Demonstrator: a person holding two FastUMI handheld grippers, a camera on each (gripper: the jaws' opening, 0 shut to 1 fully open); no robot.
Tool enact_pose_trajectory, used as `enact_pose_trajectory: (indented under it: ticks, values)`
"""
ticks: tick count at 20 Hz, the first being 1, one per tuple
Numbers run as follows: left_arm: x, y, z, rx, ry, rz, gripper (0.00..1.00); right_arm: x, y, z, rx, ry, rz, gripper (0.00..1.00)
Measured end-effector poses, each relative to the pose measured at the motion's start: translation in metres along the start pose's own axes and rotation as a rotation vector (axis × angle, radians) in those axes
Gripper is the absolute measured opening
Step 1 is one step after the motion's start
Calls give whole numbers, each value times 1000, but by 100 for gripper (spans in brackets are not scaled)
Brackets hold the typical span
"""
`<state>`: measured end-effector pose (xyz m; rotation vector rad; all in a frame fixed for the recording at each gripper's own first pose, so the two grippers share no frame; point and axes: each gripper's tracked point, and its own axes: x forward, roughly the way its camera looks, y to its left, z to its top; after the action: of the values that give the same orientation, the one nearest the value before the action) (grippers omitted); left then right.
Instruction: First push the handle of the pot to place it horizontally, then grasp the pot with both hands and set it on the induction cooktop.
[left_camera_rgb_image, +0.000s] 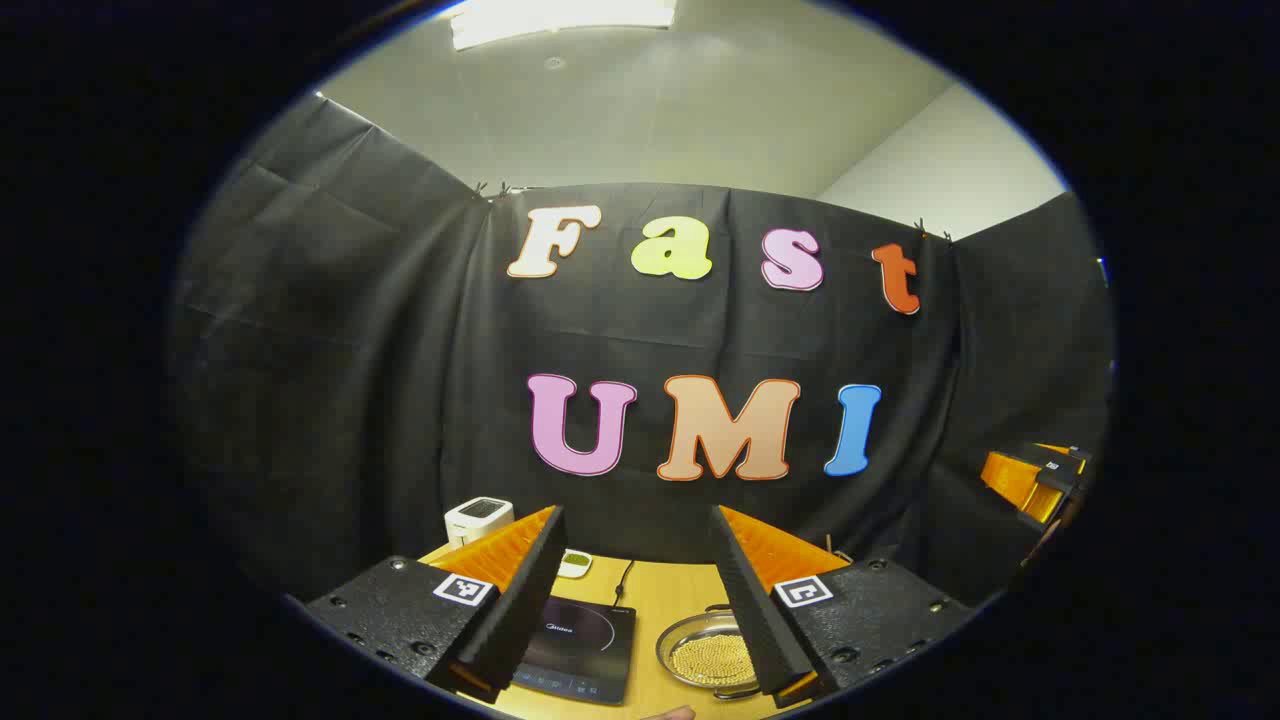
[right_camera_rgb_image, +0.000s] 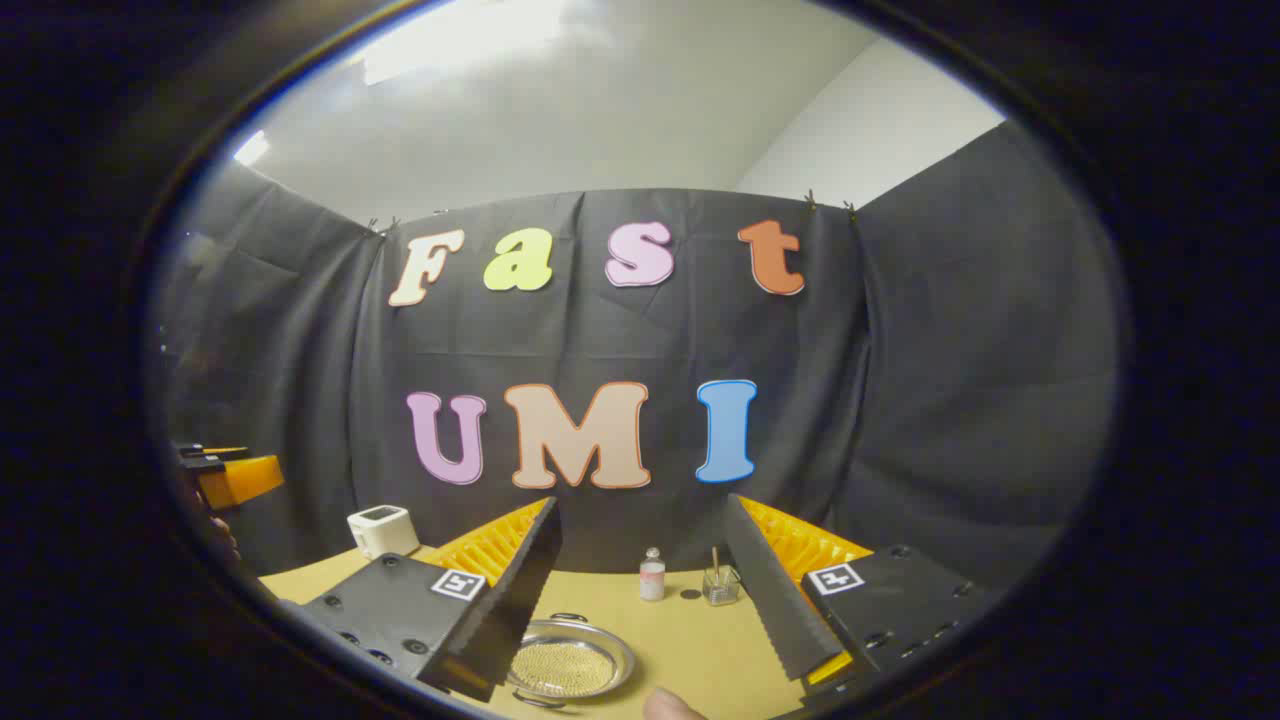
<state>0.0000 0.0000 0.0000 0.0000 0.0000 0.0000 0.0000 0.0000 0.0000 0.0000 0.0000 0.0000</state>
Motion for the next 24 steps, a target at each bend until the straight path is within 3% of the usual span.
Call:
enact_pose_trajectory:
  ticks: [3, 4, 6, 7, 9, 10, 14, 21, 22, 24]
  values:
    - [-2, -3, 0, 4, 0, 4, 82, 1, 2, -4, -5, 11, 2, 95]
    - [-3, -3, 0, 7, 1, 8, 87, 0, 2, -5, -5, 15, 3, 95]
    - [-1, -2, 1, 8, -1, 9, 82, 1, 2, -3, 1, 13, -1, 95]
    - [-1, -1, 0, 7, -2, 11, 87, 1, 2, -4, 2, 15, -2, 95]
    - [-1, 0, -1, 8, 2, 14, 84, 2, 3, -4, 0, 19, -2, 95]
    - [-1, 1, -1, 8, 5, 16, 89, 2, 3, -4, -1, 20, -5, 95]
    - [0, 4, 0, 4, -6, 15, 88, 2, 7, -7, 0, 33, -1, 95]
    - [-1, 12, 5, 38, -29, 12, 95, 5, 24, -18, 12, 66, 22, 90]
    - [-2, 13, 5, 44, -30, 10, 92, 7, 27, -19, 14, 66, 21, 72]
    - [-1, 19, 2, 54, -25, 6, 92, 11, 38, -24, 19, 74, 28, 62]
